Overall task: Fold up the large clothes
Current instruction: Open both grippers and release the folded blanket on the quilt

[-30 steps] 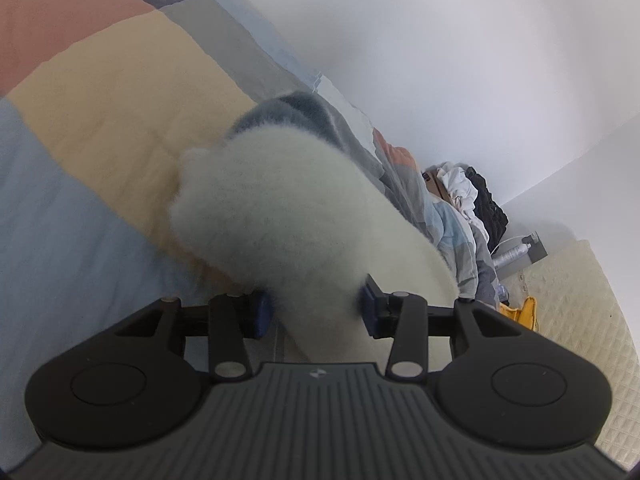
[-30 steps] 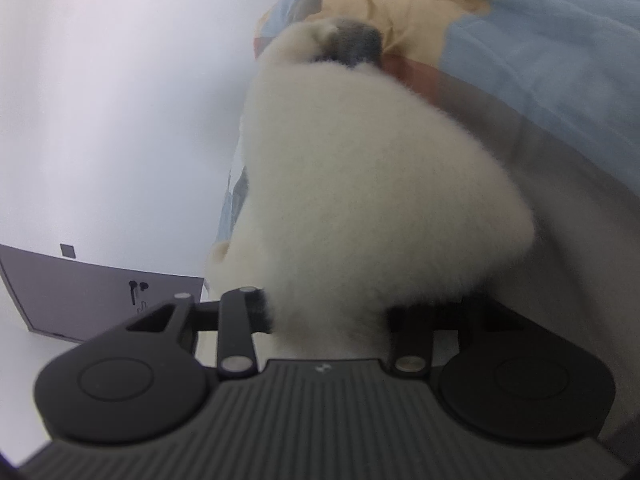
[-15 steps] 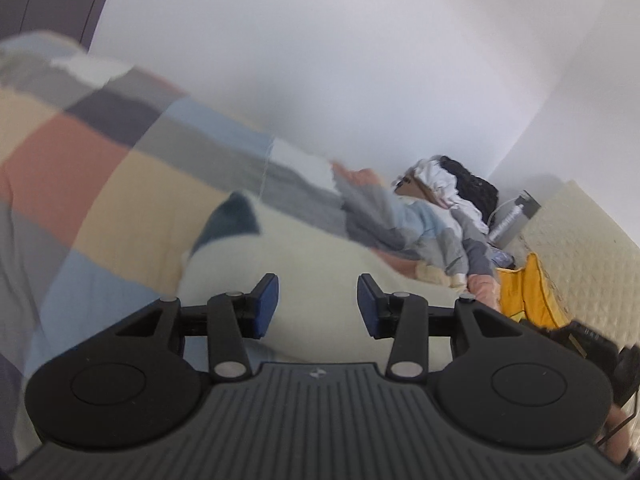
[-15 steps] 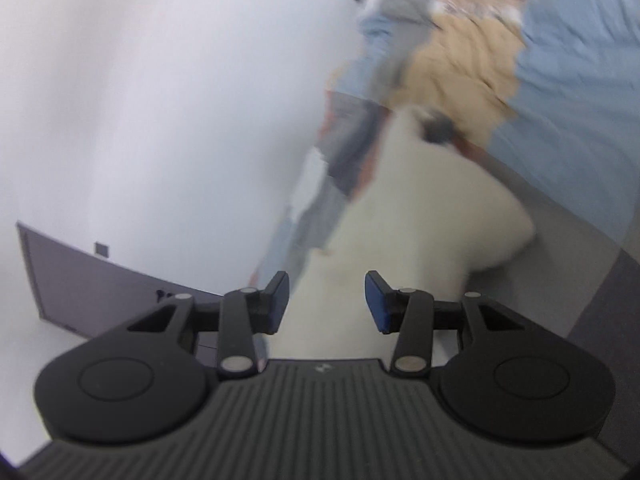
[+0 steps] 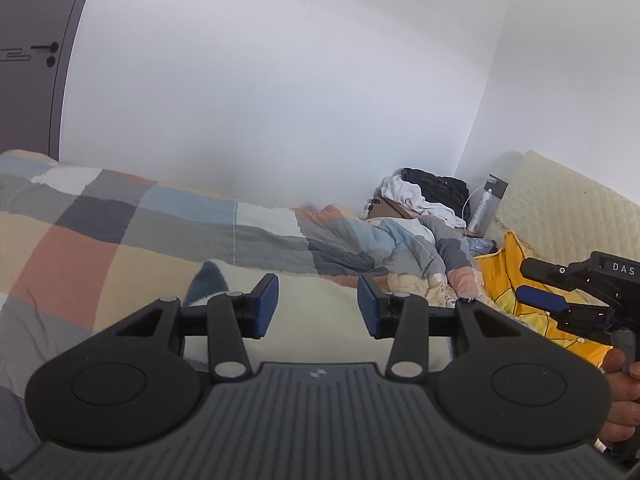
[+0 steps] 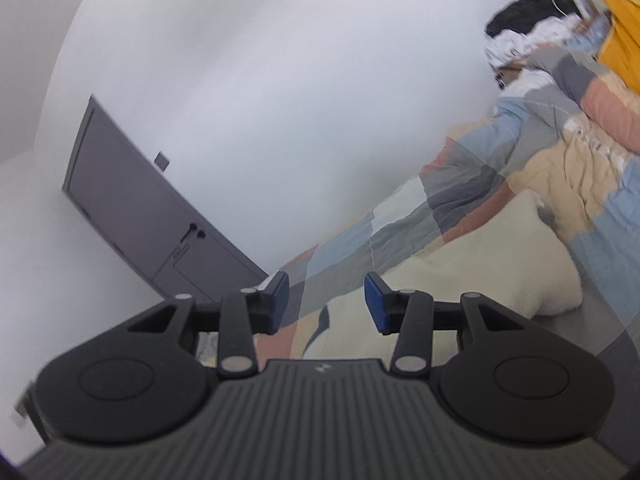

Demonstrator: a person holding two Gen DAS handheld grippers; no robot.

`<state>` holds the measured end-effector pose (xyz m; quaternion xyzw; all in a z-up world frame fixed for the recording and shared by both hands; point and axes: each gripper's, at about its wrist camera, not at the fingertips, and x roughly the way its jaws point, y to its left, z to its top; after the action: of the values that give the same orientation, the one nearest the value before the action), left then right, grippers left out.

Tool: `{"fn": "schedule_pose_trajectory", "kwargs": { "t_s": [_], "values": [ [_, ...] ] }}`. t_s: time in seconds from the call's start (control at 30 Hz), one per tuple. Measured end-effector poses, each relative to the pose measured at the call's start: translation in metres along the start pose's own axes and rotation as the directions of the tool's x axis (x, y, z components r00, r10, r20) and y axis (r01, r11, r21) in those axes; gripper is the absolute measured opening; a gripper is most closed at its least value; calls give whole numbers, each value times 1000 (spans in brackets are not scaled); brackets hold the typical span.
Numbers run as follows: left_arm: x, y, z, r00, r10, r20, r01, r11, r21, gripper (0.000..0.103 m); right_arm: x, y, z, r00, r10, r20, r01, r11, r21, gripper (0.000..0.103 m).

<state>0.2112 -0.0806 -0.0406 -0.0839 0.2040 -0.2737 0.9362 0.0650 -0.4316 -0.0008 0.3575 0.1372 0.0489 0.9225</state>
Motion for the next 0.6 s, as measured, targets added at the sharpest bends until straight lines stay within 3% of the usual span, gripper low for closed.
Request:
{"fn": "schedule_pose_trajectory", "kwargs": {
  "t_s": [0.33, 0.6],
  "values": [
    [-29, -4, -11, 999, -22, 24, 22, 1000, 12, 49, -24, 30, -32, 996, -77, 50, 85, 979, -187, 46],
    [-31, -22, -25, 999, 30, 25, -32, 993, 112, 53, -37, 41, -54, 988, -134, 76, 151, 936, -319, 46]
  ]
}}
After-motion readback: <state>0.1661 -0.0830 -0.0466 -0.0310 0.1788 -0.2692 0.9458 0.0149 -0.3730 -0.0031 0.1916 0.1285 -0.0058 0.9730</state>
